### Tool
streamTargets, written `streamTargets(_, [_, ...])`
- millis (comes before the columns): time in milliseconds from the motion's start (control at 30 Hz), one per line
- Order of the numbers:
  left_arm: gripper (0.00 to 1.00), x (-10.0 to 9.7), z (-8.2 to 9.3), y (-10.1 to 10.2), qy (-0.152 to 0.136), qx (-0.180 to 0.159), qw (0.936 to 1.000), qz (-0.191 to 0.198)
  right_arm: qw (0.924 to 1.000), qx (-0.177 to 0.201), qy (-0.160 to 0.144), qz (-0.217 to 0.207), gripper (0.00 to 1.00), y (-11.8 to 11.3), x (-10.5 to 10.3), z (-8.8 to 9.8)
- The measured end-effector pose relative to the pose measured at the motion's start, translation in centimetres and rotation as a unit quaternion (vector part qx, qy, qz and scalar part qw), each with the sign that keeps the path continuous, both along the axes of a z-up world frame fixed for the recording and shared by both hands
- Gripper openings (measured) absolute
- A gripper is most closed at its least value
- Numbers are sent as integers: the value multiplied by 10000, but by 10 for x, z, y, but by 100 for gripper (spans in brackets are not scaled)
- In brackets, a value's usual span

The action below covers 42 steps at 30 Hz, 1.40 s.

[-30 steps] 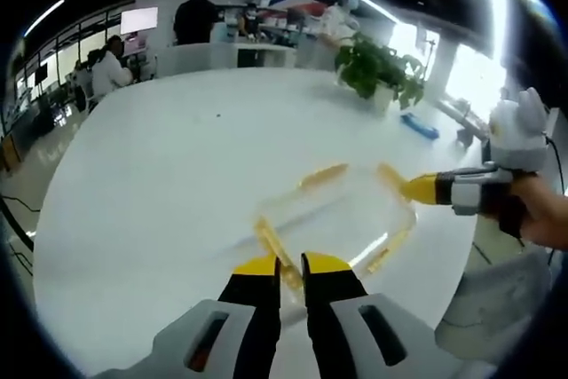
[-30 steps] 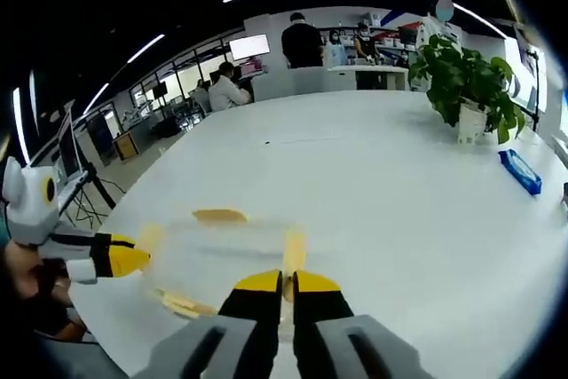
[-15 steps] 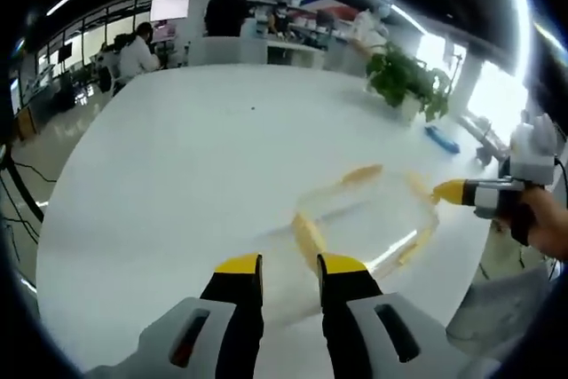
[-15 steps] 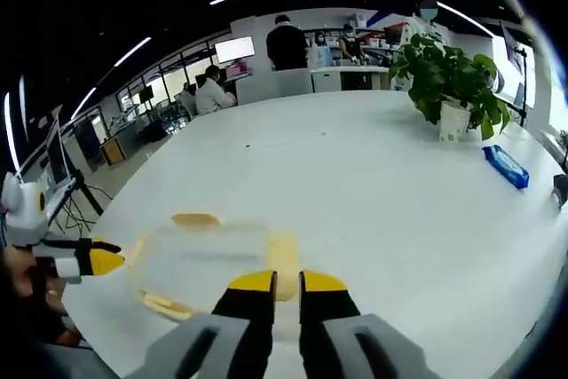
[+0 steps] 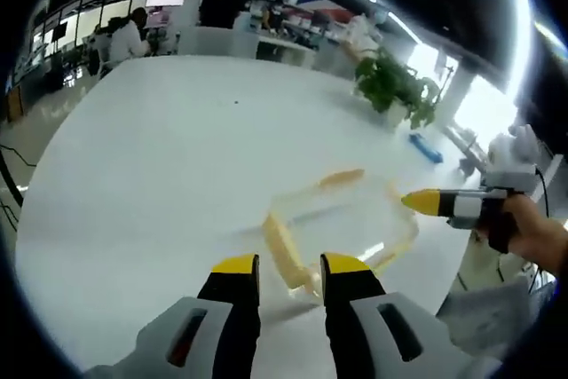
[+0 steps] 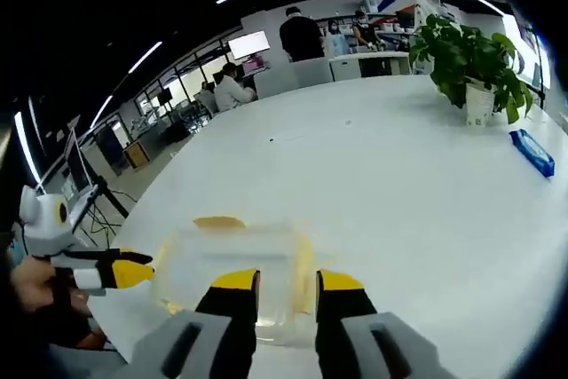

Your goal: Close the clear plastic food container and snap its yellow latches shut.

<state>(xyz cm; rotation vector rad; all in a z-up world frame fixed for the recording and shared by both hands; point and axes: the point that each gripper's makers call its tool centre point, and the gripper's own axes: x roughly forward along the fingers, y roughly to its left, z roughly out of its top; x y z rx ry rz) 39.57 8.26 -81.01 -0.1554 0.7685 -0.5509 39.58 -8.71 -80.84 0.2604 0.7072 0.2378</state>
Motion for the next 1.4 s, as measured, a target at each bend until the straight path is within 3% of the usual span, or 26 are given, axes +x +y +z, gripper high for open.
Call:
streamTargets(200, [25, 0, -7, -4, 304, -388, 9986, 214, 9996, 83, 232, 111, 21, -2, 3, -8])
streamTargets(433, [23, 2, -8, -11, 426, -639, 9968, 234, 9980, 392, 478, 150, 23, 2, 6, -10])
streamTargets(633, [23, 3, -8, -11, 329, -560, 9978, 157, 9975, 356, 566, 219, 23, 5, 9, -10])
streamTargets(800, [23, 3, -8, -11, 338, -527, 9980, 74, 9940, 408, 882, 501, 22, 5, 9, -12])
streamTargets(867, [22, 6, -7, -12, 112, -415, 9991, -18, 9924, 512, 942, 606, 22, 6, 11, -13])
streamTargets(1000, [21, 8, -7, -9, 249, -439, 9987, 12, 9900, 613, 1013, 765, 20, 10, 12, -14])
streamTargets(1033, [21, 8, -7, -7, 271, -369, 9990, 23, 9833, 882, 1483, 585, 20, 15, -1, -18])
streamTargets(1067, [20, 8, -6, -8, 249, -349, 9991, -28, 9864, 736, 1211, 830, 20, 11, 8, -21])
streamTargets(1133, [20, 9, -7, -8, 350, -408, 9985, -88, 9858, 617, 1277, 901, 20, 12, 6, -22])
streamTargets(1233, [19, 11, -9, -8, 402, -520, 9977, -149, 9865, 730, 1229, 793, 20, 12, 8, -21])
streamTargets(1300, [19, 14, 0, -8, 465, -785, 9958, -97, 9873, 701, 1203, 772, 20, 13, 10, -20])
streamTargets(1400, [19, 11, 2, -9, 467, -760, 9960, -71, 9871, 712, 1226, 745, 20, 12, 13, -20])
